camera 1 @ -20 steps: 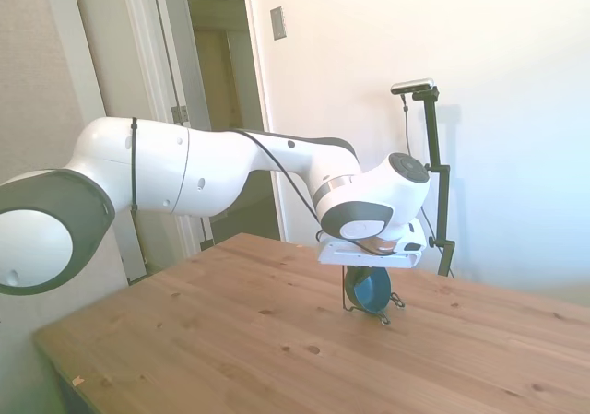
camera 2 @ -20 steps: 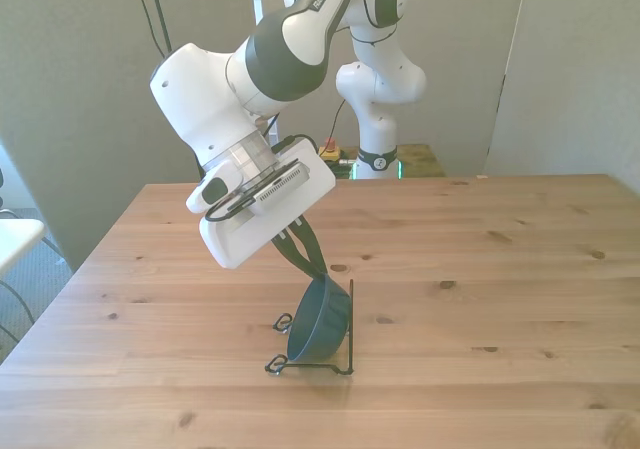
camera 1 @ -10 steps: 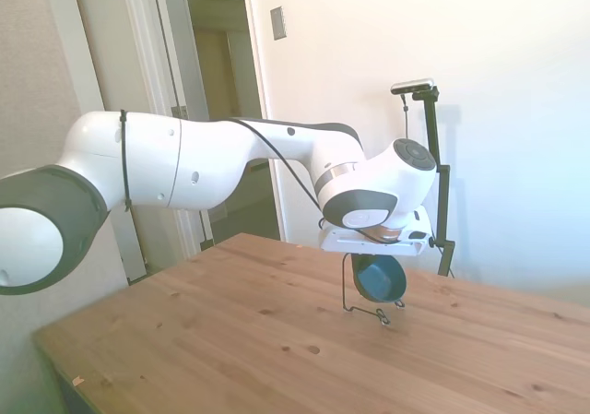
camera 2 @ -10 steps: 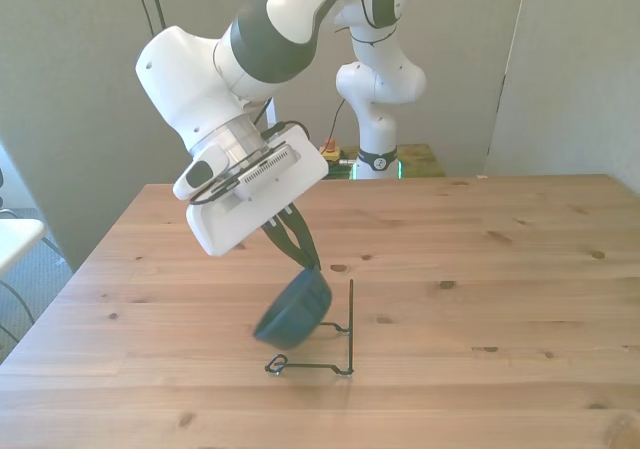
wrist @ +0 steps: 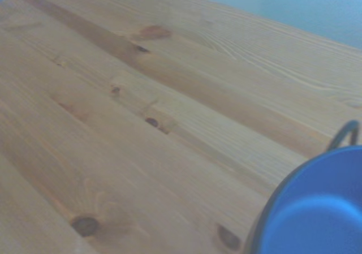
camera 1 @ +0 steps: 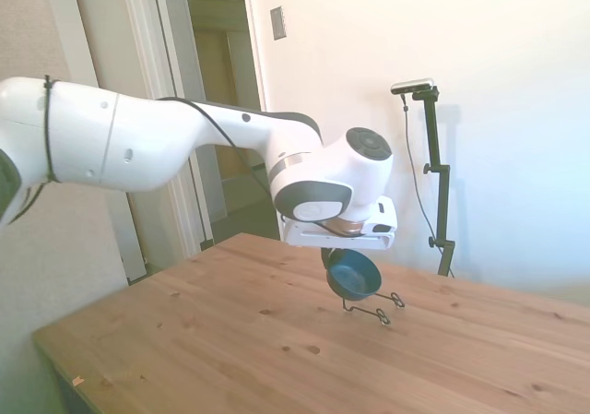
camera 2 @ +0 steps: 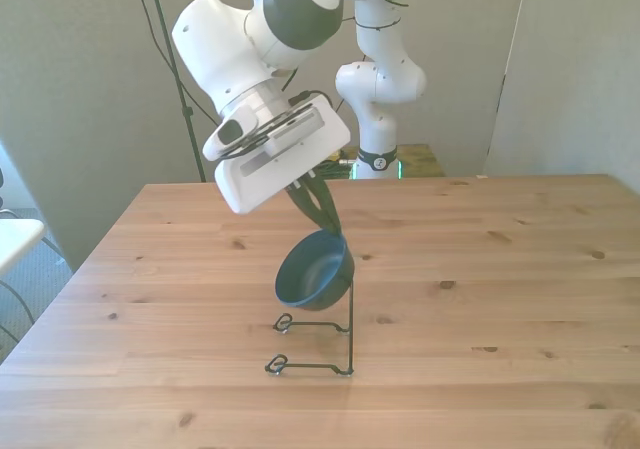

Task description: Unload the bowl

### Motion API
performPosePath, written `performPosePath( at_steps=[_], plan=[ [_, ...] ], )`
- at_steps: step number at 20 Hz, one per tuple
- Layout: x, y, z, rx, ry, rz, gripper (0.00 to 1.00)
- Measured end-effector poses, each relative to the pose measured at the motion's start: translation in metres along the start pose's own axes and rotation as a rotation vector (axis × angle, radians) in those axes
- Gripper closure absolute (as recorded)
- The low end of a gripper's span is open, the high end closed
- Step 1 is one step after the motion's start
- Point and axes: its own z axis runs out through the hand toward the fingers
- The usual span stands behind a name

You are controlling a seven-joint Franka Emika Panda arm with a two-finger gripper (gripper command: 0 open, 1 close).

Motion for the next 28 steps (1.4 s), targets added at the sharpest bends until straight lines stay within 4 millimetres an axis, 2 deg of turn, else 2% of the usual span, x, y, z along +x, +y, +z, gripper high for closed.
performPosePath(
  at_steps=[5,8,12,17,18,22,28],
  plan=[
    [-0.052,-0.031,0.022,-0.02,-0.015,0.011,1.0],
    [-0.075,-0.048,0.042,-0.066,-0.027,0.046,1.0],
    [-0.09,-0.066,0.077,-0.124,-0.066,0.117,1.0],
    [-0.094,-0.07,0.1,-0.168,-0.09,0.214,1.0],
    [-0.093,-0.068,0.105,-0.175,-0.102,0.236,0.0],
    [-0.085,-0.065,0.119,-0.188,-0.197,0.263,0.0],
    [-0.076,-0.06,0.127,-0.261,-0.197,0.308,0.0]
  ],
)
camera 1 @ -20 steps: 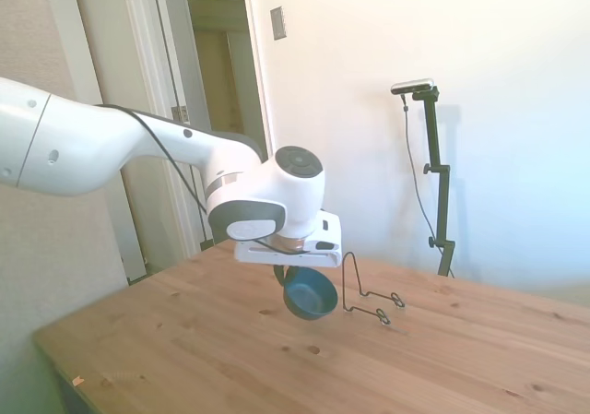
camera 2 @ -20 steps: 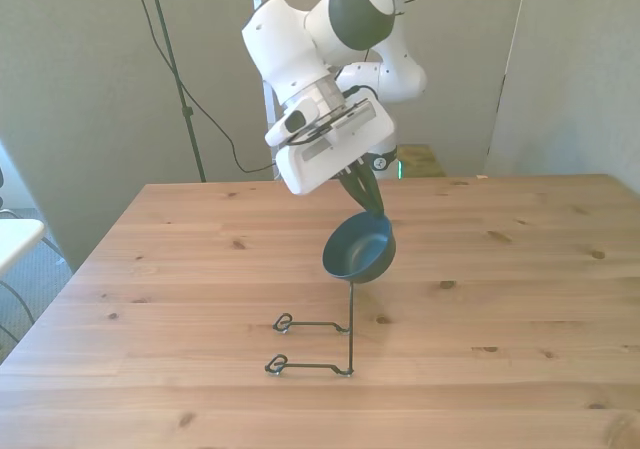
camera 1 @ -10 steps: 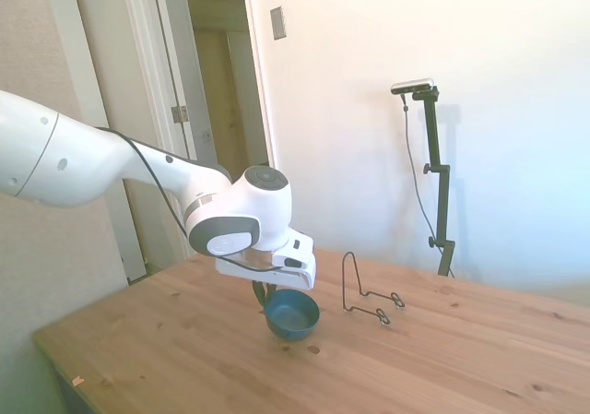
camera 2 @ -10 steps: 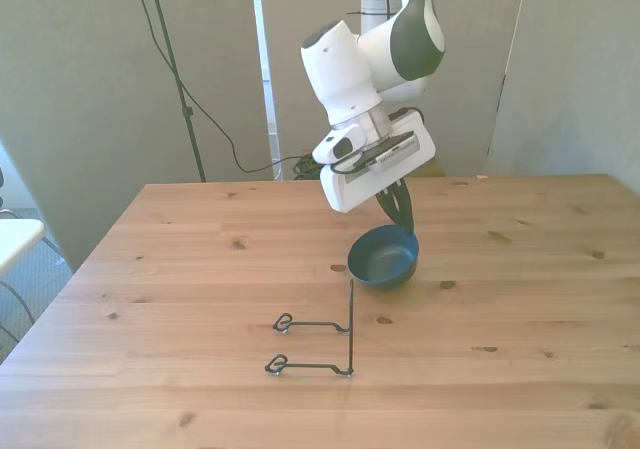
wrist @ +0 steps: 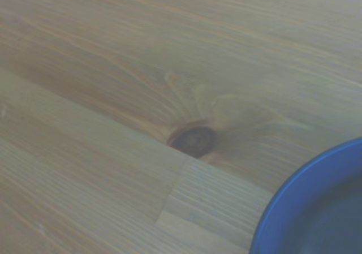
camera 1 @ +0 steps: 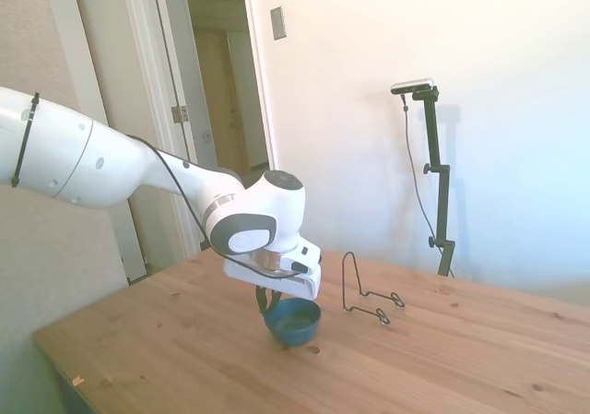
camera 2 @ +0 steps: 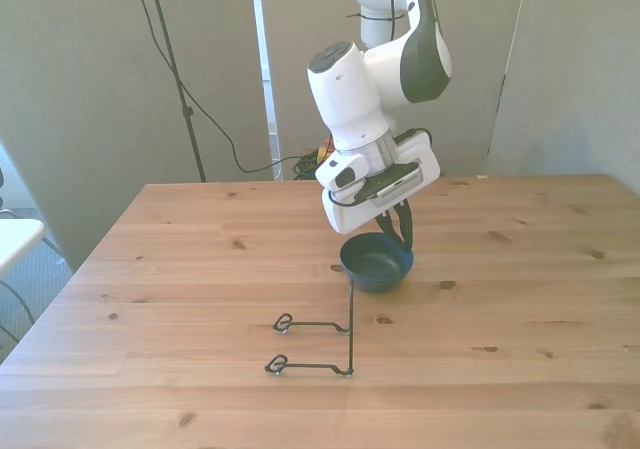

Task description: Unload the bowl

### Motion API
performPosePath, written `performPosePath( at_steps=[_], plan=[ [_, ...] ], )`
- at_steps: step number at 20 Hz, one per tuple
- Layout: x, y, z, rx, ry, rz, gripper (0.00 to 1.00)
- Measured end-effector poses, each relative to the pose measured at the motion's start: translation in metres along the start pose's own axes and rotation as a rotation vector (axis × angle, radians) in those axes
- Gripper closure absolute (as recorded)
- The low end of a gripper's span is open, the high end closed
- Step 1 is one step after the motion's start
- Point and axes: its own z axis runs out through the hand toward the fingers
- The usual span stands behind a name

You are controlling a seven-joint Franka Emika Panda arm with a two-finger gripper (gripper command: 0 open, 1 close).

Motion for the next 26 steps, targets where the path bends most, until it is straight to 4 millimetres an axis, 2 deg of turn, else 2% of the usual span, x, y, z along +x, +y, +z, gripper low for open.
performPosePath(
  at_steps=[6,15,19,26],
  plan=[
    [0.002,-0.003,0.004,-0.014,0.01,0.012,0.0],
    [0.01,-0.001,-0.019,-0.07,0.181,0.098,0.0],
    [0.0,-0.005,-0.022,-0.088,0.214,0.149,0.0],
    [-0.027,-0.019,-0.038,-0.068,0.242,0.143,0.0]
  ],
)
